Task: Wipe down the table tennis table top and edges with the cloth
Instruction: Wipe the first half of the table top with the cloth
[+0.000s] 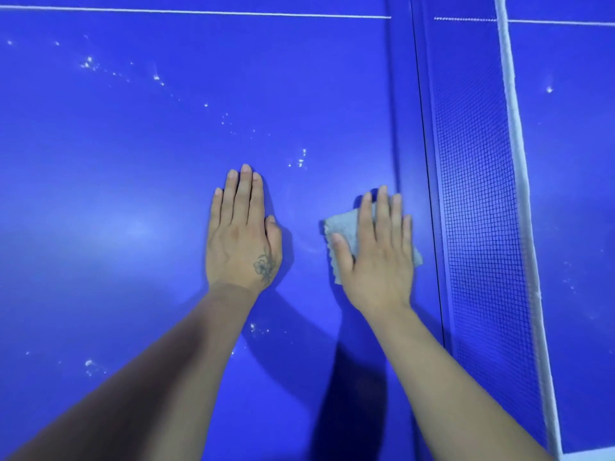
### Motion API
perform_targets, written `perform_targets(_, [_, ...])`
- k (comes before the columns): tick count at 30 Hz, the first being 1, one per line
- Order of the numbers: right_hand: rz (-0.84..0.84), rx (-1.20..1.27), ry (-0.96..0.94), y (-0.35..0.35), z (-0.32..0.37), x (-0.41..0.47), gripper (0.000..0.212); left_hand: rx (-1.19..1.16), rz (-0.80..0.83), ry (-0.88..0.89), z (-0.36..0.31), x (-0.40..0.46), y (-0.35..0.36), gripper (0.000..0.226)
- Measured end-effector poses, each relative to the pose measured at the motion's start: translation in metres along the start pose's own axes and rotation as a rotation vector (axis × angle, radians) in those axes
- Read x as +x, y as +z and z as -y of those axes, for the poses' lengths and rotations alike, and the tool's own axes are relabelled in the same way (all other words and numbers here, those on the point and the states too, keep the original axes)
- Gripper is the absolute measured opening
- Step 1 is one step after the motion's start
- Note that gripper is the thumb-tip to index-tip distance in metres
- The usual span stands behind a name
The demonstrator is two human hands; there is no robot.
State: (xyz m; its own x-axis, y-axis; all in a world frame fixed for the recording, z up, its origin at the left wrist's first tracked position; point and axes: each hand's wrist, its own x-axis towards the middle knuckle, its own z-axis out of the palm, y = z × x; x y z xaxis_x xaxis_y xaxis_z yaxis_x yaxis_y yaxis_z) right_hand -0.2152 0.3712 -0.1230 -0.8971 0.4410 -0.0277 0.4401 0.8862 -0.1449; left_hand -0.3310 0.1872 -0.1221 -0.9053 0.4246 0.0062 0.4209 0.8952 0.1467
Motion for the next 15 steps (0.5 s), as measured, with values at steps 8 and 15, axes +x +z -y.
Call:
perform_targets(8, [-0.026, 0.02, 0.276, -0.005, -0.007, 0.124, 0.086, -0.023, -0.01, 0.0, 0.002, 0.001, 0.001, 0.067])
perform_targets(15, [-0.02, 0.053, 0.114, 0.011, 0.102, 0.154, 0.087, -0.07, -0.03, 0.002, 0.004, 0.0, 0.0, 0.066])
